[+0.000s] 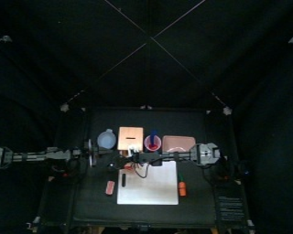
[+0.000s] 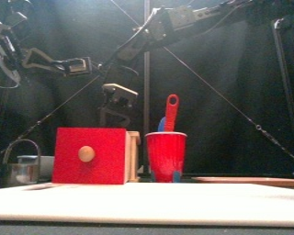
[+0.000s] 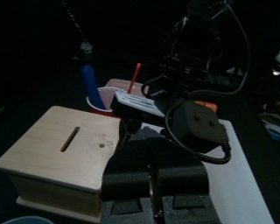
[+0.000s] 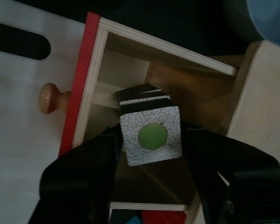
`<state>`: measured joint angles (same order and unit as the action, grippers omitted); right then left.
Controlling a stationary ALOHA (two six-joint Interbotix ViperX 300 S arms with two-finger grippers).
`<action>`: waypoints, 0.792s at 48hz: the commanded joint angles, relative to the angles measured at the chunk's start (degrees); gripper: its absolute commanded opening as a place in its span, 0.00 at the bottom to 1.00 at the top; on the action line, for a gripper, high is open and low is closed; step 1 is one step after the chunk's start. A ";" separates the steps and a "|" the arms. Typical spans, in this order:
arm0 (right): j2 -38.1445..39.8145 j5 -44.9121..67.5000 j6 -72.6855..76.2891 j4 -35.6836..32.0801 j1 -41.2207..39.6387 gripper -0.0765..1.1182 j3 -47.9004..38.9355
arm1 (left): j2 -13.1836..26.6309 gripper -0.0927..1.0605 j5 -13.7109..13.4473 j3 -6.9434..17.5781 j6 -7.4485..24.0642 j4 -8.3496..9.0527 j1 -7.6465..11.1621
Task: Place sushi on board then cut the sushi with the knife then place the pieces on the plate
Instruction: Pick knife at handle with right hand
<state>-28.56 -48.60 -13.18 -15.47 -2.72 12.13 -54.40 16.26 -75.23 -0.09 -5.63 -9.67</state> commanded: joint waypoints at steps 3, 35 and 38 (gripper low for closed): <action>2.29 0.00 0.26 -0.35 -0.26 0.67 1.93 | 0.18 0.13 0.53 0.79 0.00 0.00 -0.44; 14.85 -11.60 1.76 -9.05 2.37 0.67 4.31 | 0.26 0.13 0.53 1.41 0.26 0.18 -3.52; 16.00 -13.45 1.93 -9.58 3.43 0.67 4.13 | 0.26 0.13 0.53 1.58 0.26 0.18 -3.52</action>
<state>-17.23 -59.59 -11.51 -24.17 -0.53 14.85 -54.40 16.26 -75.23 0.09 -5.63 -12.83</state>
